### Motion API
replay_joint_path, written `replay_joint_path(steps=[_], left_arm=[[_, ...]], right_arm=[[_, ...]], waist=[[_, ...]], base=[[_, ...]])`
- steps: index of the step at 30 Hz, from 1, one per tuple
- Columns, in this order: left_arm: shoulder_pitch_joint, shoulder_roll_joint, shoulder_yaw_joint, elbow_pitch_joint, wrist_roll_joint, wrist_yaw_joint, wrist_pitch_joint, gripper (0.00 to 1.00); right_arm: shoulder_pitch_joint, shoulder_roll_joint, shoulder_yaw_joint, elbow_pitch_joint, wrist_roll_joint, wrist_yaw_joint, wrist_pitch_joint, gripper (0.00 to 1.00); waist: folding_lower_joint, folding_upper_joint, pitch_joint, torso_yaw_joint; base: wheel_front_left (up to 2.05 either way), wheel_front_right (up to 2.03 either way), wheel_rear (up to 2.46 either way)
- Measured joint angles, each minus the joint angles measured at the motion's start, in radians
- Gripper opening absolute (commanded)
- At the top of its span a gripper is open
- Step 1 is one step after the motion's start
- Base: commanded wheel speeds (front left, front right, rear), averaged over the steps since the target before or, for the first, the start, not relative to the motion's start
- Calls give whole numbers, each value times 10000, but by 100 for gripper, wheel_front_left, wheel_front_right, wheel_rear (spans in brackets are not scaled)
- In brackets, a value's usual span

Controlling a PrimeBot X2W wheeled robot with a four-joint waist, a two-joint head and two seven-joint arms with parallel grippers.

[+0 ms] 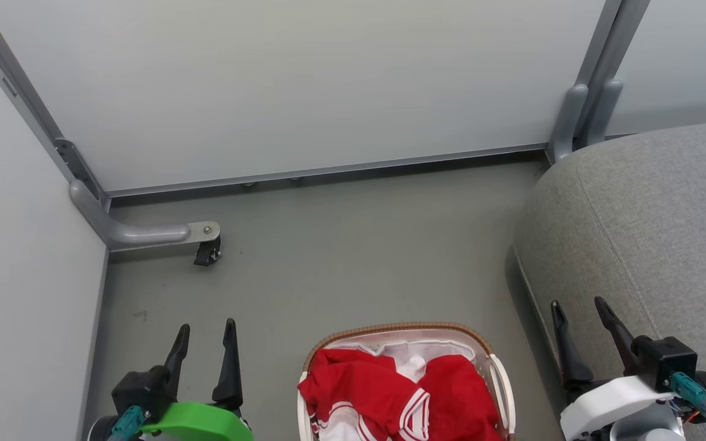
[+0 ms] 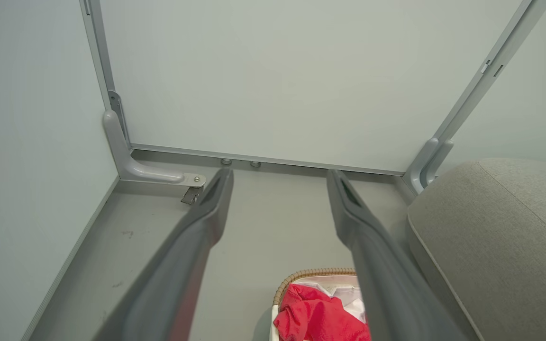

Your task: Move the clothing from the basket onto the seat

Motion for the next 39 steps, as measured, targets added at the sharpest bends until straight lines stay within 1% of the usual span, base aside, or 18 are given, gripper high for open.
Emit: replay_joint_path(steps=[10, 39], left_arm=[[41, 4, -144, 92, 520, 0, -169, 100], [48, 6, -314, 117, 435, 6, -169, 100]], right_arm=[[123, -6, 79, -6, -656, 0, -146, 100], [134, -10, 173, -173, -648, 2, -146, 100]], waist=[[0, 0, -49, 78], [0, 0, 96, -1]], base=[[0, 0, 0], [0, 0, 0]])
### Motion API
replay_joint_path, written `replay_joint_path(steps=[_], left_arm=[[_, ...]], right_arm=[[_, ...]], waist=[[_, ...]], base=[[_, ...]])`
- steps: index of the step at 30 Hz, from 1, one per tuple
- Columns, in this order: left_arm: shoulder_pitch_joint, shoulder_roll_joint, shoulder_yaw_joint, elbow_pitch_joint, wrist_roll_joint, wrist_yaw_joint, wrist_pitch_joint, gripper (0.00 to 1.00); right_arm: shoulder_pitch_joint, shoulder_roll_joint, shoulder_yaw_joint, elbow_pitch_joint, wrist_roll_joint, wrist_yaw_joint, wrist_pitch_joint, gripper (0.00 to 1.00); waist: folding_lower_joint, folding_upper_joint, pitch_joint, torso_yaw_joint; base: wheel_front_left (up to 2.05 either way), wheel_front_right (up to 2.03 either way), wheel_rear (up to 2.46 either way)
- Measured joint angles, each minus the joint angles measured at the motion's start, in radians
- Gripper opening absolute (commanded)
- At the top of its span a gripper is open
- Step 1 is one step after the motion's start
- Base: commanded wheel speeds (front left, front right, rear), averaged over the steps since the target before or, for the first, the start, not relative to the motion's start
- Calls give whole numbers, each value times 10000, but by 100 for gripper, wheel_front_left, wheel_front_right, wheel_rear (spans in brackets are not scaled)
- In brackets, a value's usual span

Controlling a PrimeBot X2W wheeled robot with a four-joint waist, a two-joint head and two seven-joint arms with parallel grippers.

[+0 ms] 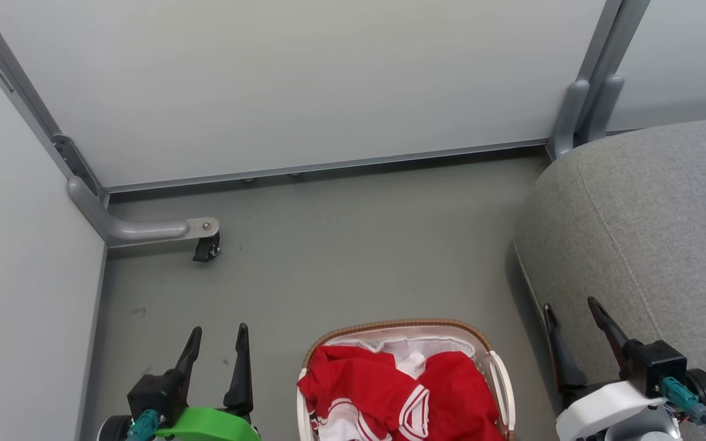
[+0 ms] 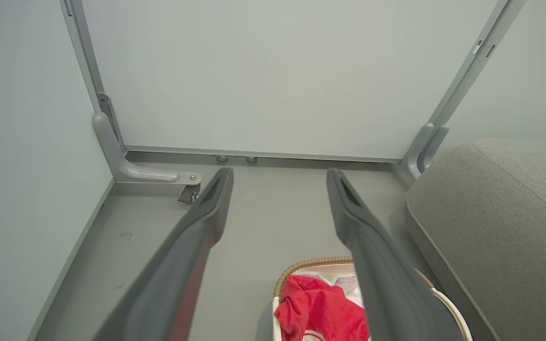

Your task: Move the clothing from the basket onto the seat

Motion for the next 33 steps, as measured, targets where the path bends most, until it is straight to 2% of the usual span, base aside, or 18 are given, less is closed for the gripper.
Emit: replay_joint_path(steps=[11, 17, 24, 33], left_arm=[[-885, 6, -428, -194, -23, -69, -4, 100], [-2073, 4, -968, 497, 472, -188, -4, 100], [-3754, 0, -1887, 2410, 1070, -405, -4, 100], [-5935, 8, -3141, 6343, 1797, -535, 215, 100]], right_arm=[[-596, -2, -186, -389, -148, 0, 0, 100], [-1378, -8, -284, -596, -238, 0, -2, 100], [-2077, -12, -299, -706, -153, 4, 0, 100], [-2833, -15, 65, -826, 337, 4, -2, 100]], waist=[[0, 0, 937, -192], [0, 0, 1887, -378], [1, 0, 3176, -732], [1, 0, 4771, -1372]], base=[[0, 0, 0], [0, 0, 0], [0, 0, 0], [0, 0, 0]])
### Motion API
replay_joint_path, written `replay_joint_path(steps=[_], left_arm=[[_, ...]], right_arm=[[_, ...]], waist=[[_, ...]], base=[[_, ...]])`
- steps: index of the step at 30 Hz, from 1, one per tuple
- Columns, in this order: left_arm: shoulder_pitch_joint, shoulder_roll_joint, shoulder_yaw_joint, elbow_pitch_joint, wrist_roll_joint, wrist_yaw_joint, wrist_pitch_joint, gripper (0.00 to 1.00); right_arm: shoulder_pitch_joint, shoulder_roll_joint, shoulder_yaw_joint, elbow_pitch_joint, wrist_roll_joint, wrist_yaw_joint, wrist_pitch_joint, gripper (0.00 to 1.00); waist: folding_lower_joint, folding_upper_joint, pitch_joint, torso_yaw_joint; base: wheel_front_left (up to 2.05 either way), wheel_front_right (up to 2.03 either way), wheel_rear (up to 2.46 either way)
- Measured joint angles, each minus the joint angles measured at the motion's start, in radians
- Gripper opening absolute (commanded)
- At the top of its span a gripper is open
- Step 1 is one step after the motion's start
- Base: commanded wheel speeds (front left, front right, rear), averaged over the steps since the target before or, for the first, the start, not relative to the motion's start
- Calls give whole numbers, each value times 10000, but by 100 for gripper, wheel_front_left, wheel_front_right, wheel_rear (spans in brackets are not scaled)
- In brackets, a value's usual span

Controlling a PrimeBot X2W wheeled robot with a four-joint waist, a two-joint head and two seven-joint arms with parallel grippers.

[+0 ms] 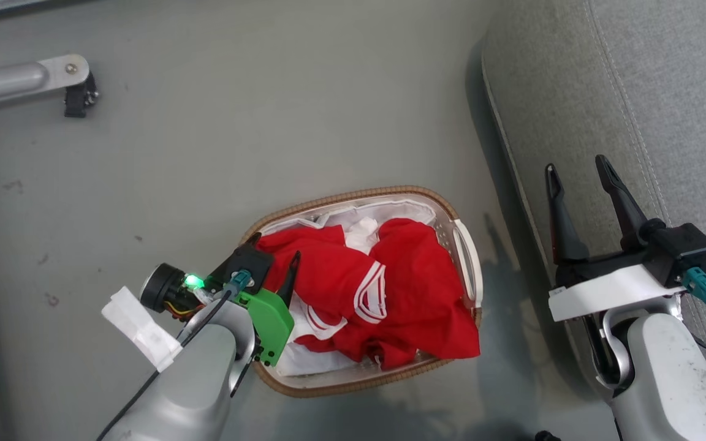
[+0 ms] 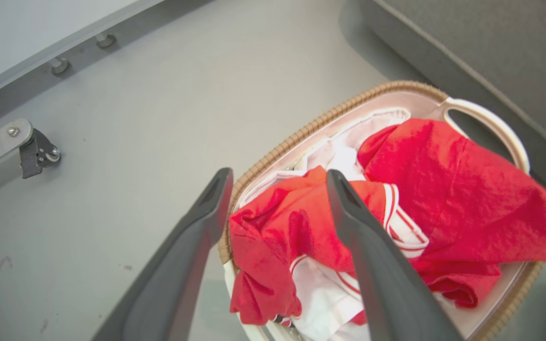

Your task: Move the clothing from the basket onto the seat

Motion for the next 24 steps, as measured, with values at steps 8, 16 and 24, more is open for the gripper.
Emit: replay_joint_path(steps=[8, 16, 24], left_arm=[[-1072, 50, -765, 1902, 662, 40, 307, 100], [-1852, 138, -890, 2780, 767, 593, 800, 100], [-2200, 374, -888, 3106, 719, 1024, 1651, 100]], right_arm=[[-382, -2, 309, -6, 414, 0, 2, 100], [-600, 0, 725, -36, 775, 0, 2, 100], [-651, 0, 1047, -54, 1074, 0, 2, 100]], waist=[[0, 0, 1138, -631], [0, 0, 1891, -1192], [-1, 0, 2354, -1671]], base=[[0, 0, 0], [0, 0, 0], [0, 0, 0]])
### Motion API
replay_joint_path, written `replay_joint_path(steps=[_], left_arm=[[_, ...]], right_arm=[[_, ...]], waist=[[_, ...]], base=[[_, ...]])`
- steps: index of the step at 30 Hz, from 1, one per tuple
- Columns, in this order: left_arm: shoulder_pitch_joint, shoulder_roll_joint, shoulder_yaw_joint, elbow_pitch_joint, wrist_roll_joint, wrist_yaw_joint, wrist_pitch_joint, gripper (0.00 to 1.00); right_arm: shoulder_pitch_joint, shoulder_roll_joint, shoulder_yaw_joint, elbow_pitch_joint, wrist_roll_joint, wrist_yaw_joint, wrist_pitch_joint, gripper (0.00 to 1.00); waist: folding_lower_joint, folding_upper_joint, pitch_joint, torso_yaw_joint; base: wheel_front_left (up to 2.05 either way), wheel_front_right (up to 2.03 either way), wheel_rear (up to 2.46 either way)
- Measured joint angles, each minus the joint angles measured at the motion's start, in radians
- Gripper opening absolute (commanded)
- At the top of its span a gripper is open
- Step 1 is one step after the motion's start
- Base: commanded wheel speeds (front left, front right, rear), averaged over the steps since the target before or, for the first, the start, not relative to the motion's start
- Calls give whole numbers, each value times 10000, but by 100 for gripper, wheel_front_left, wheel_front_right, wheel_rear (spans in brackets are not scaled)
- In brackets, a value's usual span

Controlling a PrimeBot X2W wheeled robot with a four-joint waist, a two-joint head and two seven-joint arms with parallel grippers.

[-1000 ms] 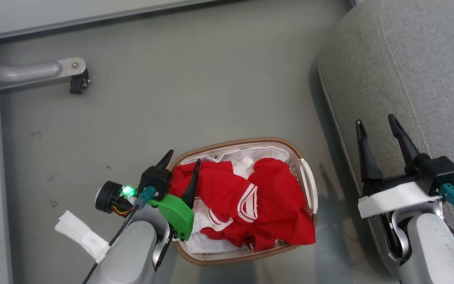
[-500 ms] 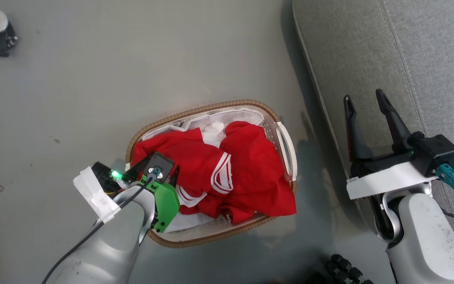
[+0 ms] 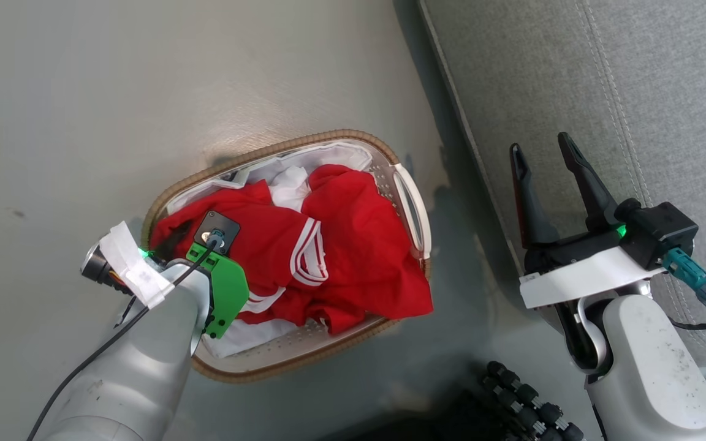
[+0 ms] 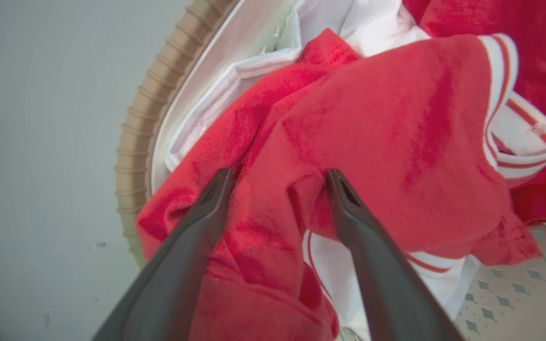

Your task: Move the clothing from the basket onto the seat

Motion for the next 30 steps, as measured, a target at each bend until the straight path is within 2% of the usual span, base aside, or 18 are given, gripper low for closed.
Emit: replay_joint_path(steps=[2, 3, 4, 6, 7, 13, 25, 30], left_arm=[[1, 0, -21, 33, -50, 2, 245, 100], [2, -2, -29, 50, -75, 0, 353, 84], [5, -6, -38, 67, -90, -2, 443, 53], [21, -29, -56, 86, -153, -15, 587, 22], [29, -38, -67, 96, -165, -40, 612, 2], [212, -105, -198, 138, -261, -280, 744, 0], [969, -336, -476, -173, -779, -466, -499, 0], [1348, -343, -849, -947, -1233, -694, -826, 0]], right_arm=[[0, 0, 58, 12, 27, 0, 0, 100], [0, 0, 88, 23, 36, 0, 0, 100], [0, 0, 115, 31, 58, 0, 0, 100], [0, 0, 151, 56, 82, 0, 0, 100], [1, 0, 167, 63, 86, 0, 0, 100], [58, 0, 194, 142, 81, 0, 0, 100], [541, 8, -265, 420, -573, 0, 0, 100], [909, 8, -453, 535, -872, 0, 0, 100]], waist=[[0, 0, 50, -87], [0, 0, 65, -128], [0, 0, 67, -164], [0, 0, 32, -193], [0, 0, -2, -195], [0, 0, -273, -158], [-1, 0, -1545, 316], [-1, 0, -2294, 606]], base=[[0, 0, 0], [0, 0, 0], [0, 0, 0], [0, 0, 0], [0, 0, 0], [0, 0, 0], [0, 0, 0], [0, 0, 0]])
